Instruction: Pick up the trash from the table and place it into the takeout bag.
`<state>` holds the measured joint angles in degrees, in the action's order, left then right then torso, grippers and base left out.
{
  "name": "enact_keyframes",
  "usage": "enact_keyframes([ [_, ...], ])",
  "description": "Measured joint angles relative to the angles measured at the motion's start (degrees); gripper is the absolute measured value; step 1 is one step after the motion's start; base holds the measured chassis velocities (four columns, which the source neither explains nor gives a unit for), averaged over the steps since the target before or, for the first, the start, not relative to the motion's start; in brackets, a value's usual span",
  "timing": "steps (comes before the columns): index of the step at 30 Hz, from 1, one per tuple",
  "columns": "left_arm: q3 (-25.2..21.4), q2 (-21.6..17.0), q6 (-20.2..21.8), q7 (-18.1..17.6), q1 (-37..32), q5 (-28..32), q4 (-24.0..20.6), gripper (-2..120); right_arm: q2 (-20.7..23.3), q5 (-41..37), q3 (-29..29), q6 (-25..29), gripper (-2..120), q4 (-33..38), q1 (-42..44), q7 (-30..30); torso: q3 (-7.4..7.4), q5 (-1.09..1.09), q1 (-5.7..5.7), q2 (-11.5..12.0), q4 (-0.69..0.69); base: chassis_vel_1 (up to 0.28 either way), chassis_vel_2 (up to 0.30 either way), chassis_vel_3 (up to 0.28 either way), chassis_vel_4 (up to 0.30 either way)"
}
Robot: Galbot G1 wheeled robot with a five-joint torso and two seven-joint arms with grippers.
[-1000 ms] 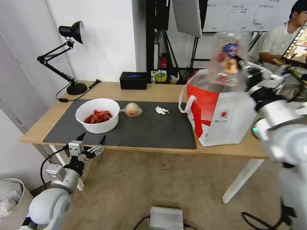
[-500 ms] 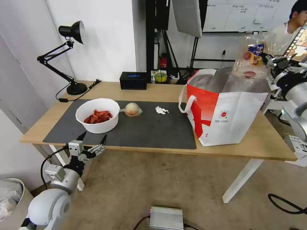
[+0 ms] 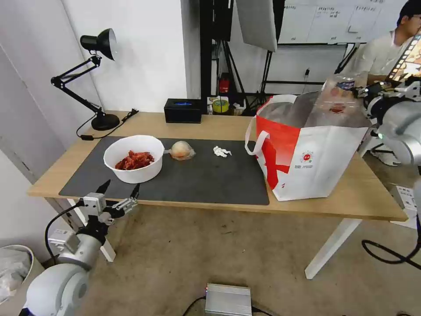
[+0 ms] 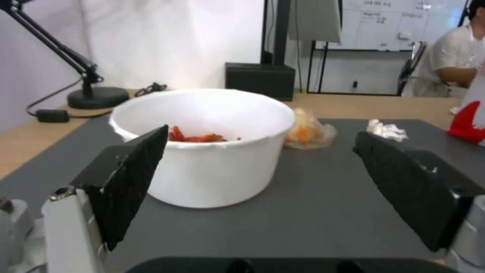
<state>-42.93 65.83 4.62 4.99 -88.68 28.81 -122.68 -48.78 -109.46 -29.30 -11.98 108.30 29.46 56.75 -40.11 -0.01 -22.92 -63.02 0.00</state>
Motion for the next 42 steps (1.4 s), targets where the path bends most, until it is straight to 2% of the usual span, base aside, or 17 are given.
enact_keyframes([
  [9,-1.9,0.3,-0.2,0.1,-0.5,1.0,-0.1,100,-2.9,1.2,4.9,-1.4,0,-3.2,-3.4,3.3,0.0,0.01,0.0,0.0,-0.01,0.0,0.0,0.0,0.0],
  [15,-1.7,0.6,-0.2,0.1,-0.2,1.0,-0.1,100,-3.4,1.7,5.3,-1.8,1,-3.4,-3.1,3.8,0.0,0.01,0.0,0.0,0.0,0.0,0.0,0.0,0.0],
  [17,-1.5,0.9,-0.2,0.1,-0.2,0.9,-0.1,100,-3.4,1.7,5.1,-2.2,10,-3.4,-2.8,3.8,0.0,0.01,0.0,0.0,0.0,0.0,0.0,0.0,0.0],
  [18,-1.5,0.9,-0.2,0.1,-0.2,0.9,-0.1,100,-3.4,1.7,5.1,-2.2,10,-3.4,-2.8,3.8,0.0,0.01,0.0,0.0,0.0,0.0,0.0,0.0,0.0],
  [20,-1.5,1.0,-0.2,0.2,-0.2,0.8,-0.1,100,-3.4,1.7,4.9,-2.3,22,-3.1,-2.6,3.8,0.0,0.01,0.0,0.0,0.0,0.0,0.0,0.0,0.0],
  [24,-1.6,1.0,-0.2,0.2,-0.3,0.8,-0.2,100,-3.5,1.7,4.9,-2.3,31,-2.9,-2.5,3.8,0.01,0.01,0.0,0.0,0.0,0.0,0.0,0.0,0.0],
  [27,-1.8,1.0,-0.3,0.2,-0.3,0.8,-0.4,100,-3.4,1.7,4.6,-2.3,47,-2.1,-2.1,3.5,0.0,0.01,0.0,0.0,0.0,0.0,0.0,0.0,0.0],
  [29,-1.9,1.1,-0.3,0.2,-0.4,0.8,-0.4,100,-3.3,1.7,4.5,-2.2,51,-1.8,-1.9,3.3,0.0,0.01,0.0,0.0,0.0,0.0,0.0,0.0,0.0],
  [31,-1.9,1.2,-0.3,0.2,-0.4,0.8,-0.6,100,-3.2,1.8,3.9,-1.7,61,-0.8,-1.1,1.3,0.01,0.01,0.0,0.0,-0.01,0.0,0.0,0.0,0.0],
  [32,-1.9,1.2,-0.3,0.2,-0.4,0.8,-0.6,100,-3.2,1.8,3.9,-1.7,61,-0.8,-1.1,1.3,0.01,0.01,0.0,0.0,-0.01,0.0,0.0,0.0,0.0],
  [35,-1.9,1.2,-0.4,0.2,-0.4,0.8,-0.7,100,-2.3,4.4,2.4,-0.3,75,3.0,2.5,-9.0,0.01,0.01,0.0,0.0,0.0,0.0,0.0,0.0,0.0],
  [36,-1.9,1.2,-0.4,0.2,-0.4,0.8,-0.7,100,-2.3,4.4,2.4,-0.3,75,3.0,2.5,-9.0,0.01,0.01,0.0,0.0,0.0,0.0,0.0,0.0,0.0],
  [40,-1.7,1.2,-0.5,0.2,-0.3,0.8,-0.7,100,-0.1,10.3,1.5,0.9,94,9.0,7.9,-21.0,0.01,0.0,0.0,0.0,-0.01,0.0,0.0,0.0,0.0],
  [42,-1.6,1.3,-0.5,0.2,-0.3,0.8,-0.8,100,0.5,12.8,1.5,1.4,97,10.3,9.3,-23.2,0.01,0.01,0.0,0.0,-0.01,0.0,0.0,0.0,0.0],
])
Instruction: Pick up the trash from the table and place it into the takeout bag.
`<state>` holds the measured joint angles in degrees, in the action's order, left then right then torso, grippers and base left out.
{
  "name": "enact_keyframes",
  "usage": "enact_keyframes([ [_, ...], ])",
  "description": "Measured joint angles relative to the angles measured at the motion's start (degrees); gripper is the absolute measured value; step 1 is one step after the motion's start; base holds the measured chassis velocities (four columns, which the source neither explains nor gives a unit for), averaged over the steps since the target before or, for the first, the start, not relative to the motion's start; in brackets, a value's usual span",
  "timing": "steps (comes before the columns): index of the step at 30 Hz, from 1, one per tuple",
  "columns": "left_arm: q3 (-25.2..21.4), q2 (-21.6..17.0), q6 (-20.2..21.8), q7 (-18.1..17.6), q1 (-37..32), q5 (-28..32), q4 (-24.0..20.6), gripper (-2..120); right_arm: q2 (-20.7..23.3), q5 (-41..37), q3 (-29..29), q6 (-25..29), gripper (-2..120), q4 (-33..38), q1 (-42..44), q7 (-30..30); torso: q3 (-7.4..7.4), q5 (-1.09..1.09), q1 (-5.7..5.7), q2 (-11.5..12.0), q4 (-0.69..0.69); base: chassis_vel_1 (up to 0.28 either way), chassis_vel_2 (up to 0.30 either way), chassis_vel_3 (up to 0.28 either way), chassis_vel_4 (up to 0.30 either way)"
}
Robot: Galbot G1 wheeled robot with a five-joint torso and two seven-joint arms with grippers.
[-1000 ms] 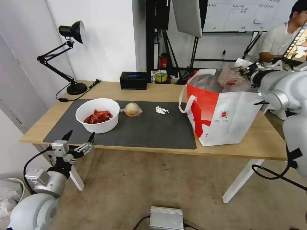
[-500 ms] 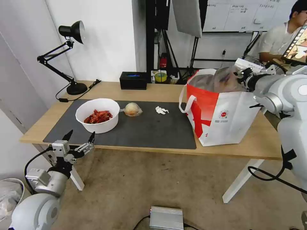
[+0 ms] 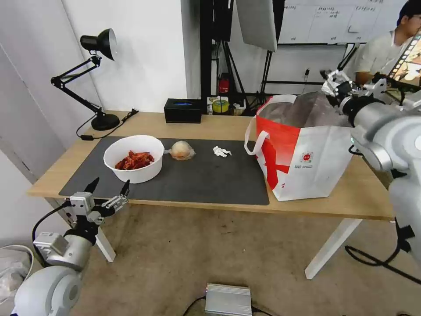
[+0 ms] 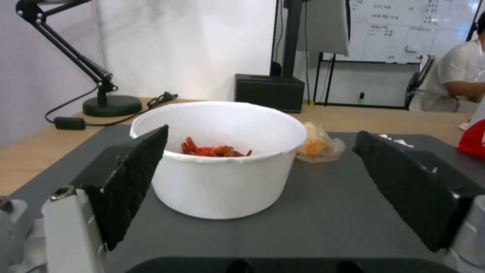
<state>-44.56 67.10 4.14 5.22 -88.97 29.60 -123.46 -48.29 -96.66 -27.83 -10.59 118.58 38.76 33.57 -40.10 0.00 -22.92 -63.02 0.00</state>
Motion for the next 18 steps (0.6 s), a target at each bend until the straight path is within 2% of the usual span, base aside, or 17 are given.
enact_keyframes([
  [6,0.3,0.3,-0.5,0.1,-0.1,0.0,-0.4,100,2.7,13.4,-1.1,2.8,100,7.0,9.0,-10.7,0.0,0.0,0.0,0.0,0.01,0.0,0.0,0.0,0.0],
  [11,0.4,0.3,-1.2,0.0,-0.5,-0.2,-0.7,100,3.4,19.4,-2.4,3.8,100,9.9,13.1,-14.8,0.0,0.0,0.0,0.0,0.0,0.0,0.0,0.0,0.0],
  [13,0.8,0.2,-1.3,0.0,-0.5,-0.3,-0.7,100,3.7,24.5,-4.6,4.3,100,12.2,18.1,-17.5,0.0,0.0,0.01,0.0,-0.01,0.0,0.0,0.0,0.0],
  [16,1.1,0.3,-1.4,0.0,-0.4,-0.3,-0.7,100,3.9,28.3,-6.0,4.6,100,13.8,21.5,-18.4,0.01,0.02,0.01,0.0,0.04,0.0,0.0,0.0,0.0],
  [18,1.2,0.6,-1.6,0.0,-0.5,-0.4,-0.6,100,3.7,32.6,-6.9,5.4,100,15.1,25.0,-18.8,0.01,0.0,0.01,0.0,0.01,0.0,0.0,0.0,0.0],
])
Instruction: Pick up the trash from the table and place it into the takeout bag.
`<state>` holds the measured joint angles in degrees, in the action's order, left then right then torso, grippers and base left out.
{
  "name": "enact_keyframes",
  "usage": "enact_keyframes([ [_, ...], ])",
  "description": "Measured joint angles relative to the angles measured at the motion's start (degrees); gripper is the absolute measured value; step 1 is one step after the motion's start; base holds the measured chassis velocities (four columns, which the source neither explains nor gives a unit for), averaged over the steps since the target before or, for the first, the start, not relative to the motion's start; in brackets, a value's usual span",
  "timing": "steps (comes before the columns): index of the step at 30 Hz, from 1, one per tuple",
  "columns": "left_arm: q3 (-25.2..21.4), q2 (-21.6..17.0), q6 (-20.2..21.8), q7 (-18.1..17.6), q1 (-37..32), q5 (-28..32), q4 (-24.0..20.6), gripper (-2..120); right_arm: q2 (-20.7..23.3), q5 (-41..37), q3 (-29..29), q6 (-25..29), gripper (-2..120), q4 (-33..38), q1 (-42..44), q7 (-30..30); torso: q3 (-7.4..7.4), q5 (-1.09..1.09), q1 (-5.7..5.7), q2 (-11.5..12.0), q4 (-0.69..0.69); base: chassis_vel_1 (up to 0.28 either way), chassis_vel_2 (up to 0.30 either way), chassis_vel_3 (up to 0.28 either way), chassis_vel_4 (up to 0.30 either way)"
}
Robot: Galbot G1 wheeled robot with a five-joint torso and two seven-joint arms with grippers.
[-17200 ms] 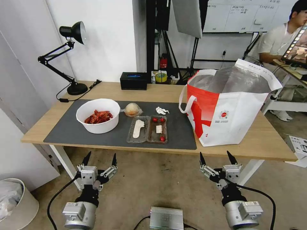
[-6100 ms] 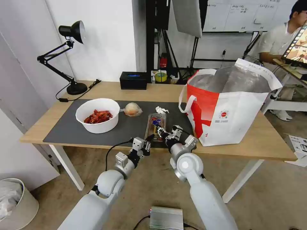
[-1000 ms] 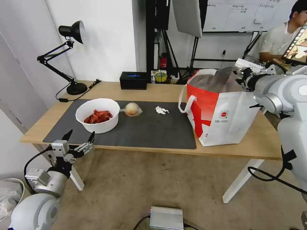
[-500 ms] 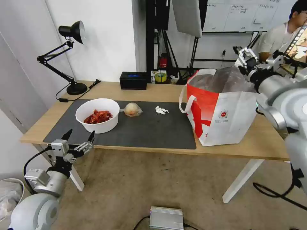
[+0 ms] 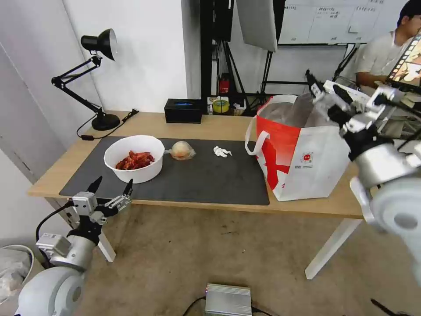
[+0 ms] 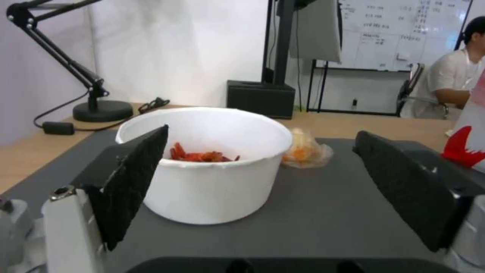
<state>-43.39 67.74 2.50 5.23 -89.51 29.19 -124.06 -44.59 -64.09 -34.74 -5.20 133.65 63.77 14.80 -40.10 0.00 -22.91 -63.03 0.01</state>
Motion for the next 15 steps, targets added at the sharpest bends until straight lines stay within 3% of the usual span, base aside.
enact_keyframes([
  [9,-0.2,1.0,-2.0,0.0,-1.1,-1.1,1.7,100,-6.3,11.6,-1.0,2.1,100,1.1,10.5,-2.7,-0.01,0.01,-0.01,0.0,-0.01,0.0,0.0,0.0,0.0],
  [15,0.3,0.9,-2.6,0.4,-1.3,-1.1,2.3,100,-13.4,26.3,-1.0,5.8,100,0.8,18.4,-5.4,-0.01,0.01,0.0,0.0,0.0,0.0,0.0,0.0,0.0],
])
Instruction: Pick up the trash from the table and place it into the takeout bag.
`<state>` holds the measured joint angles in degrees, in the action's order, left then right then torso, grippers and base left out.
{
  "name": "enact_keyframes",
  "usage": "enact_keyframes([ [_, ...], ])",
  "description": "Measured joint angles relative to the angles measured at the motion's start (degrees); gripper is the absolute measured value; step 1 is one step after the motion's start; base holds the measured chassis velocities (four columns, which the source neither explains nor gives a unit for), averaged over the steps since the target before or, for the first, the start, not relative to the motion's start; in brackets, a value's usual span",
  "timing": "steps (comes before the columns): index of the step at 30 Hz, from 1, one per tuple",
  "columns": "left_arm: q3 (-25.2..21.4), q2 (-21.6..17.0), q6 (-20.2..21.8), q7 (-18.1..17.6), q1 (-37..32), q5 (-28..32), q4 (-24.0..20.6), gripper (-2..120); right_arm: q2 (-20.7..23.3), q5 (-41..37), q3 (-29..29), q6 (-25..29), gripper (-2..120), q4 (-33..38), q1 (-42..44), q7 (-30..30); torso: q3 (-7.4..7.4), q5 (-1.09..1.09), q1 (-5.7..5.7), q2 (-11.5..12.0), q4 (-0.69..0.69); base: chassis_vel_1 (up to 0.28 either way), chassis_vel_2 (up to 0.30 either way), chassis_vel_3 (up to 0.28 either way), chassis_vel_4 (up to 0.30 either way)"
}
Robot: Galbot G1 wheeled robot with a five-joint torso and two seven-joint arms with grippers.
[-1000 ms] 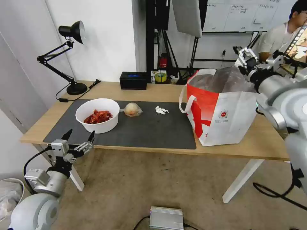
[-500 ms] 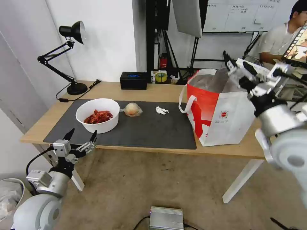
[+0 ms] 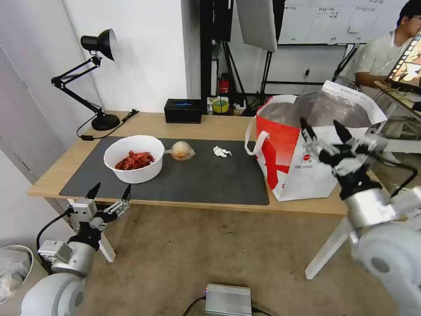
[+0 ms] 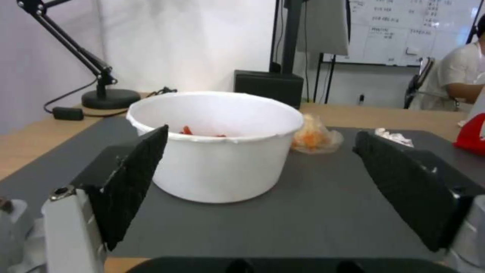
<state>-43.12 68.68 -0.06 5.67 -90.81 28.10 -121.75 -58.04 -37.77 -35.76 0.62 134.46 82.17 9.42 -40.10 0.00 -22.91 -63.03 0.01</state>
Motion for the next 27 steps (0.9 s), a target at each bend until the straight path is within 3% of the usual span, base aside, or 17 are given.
enact_keyframes([
  [10,-0.6,0.5,-3.4,3.1,-1.1,0.0,2.5,100,-9.9,17.5,2.3,8.0,100,-4.8,7.8,-2.4,0.0,-0.01,0.0,0.0,0.0,0.0,0.0,0.0,0.0],
  [27,-0.4,1.8,-6.1,5.2,-2.6,-1.8,5.7,100,-19.7,27.1,8.4,12.6,100,-13.7,10.6,-2.3,0.0,-0.01,-0.01,0.0,-0.01,0.0,0.0,0.0,0.0],
])
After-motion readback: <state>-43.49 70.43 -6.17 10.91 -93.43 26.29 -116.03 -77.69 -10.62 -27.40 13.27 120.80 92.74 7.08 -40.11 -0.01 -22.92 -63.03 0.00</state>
